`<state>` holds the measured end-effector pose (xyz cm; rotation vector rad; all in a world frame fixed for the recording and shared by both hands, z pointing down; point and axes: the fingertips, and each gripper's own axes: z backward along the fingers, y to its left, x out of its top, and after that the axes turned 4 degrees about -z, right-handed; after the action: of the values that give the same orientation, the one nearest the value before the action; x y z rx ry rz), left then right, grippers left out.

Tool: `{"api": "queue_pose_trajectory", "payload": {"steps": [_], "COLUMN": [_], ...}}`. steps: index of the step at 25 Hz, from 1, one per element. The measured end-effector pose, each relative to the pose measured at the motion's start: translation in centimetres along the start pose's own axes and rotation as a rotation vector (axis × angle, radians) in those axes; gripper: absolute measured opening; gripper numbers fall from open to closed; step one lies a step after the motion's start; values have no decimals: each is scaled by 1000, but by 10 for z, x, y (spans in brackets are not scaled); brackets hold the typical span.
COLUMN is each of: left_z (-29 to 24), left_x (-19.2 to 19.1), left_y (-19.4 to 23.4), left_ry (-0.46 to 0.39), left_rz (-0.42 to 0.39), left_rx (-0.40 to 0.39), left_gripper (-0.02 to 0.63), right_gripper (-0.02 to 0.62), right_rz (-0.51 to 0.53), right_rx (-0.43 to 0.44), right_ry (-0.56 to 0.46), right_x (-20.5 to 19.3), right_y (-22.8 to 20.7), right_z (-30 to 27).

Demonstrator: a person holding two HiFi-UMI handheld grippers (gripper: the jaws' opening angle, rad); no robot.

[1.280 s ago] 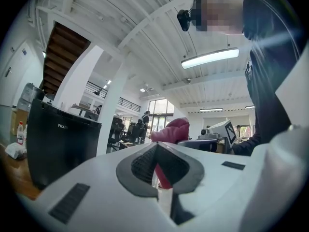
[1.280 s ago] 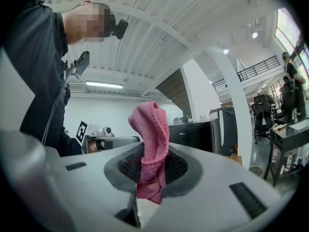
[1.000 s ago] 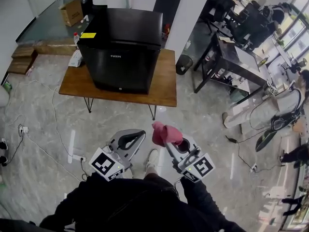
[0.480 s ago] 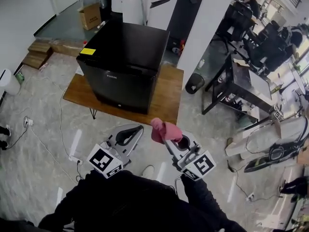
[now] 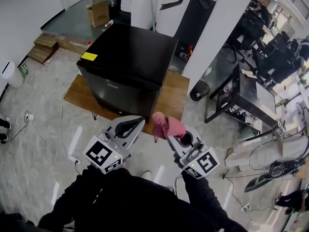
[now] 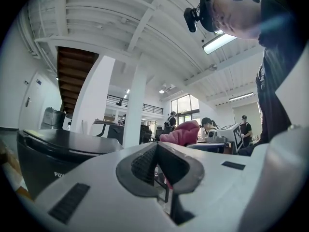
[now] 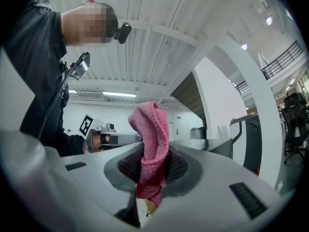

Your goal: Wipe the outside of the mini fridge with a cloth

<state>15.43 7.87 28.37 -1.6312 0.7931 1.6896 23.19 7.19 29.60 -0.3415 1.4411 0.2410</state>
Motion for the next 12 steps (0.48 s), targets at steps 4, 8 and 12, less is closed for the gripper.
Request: {"api": "queue_pose_trajectory", "payload": {"steps": [4,8,12], "left_z": [-18,-35,-47], "left_x": [20,54,73], "left_y": [45,94,153], "left_ry": [-35,-96,-103], "left_rz": [-24,-45,-65], "left_rx": [-37,-102,-123], "left_gripper": [6,6,6], "right_gripper": [78,79,80], "right_rz": [60,126,218], "right_rx": [-34,-88,-148], "right_ry": [-11,-39,-33], "right_x": [17,52,77], "right_y": [-27,-58,-85], "right_z": [-43,-94,-145]}}
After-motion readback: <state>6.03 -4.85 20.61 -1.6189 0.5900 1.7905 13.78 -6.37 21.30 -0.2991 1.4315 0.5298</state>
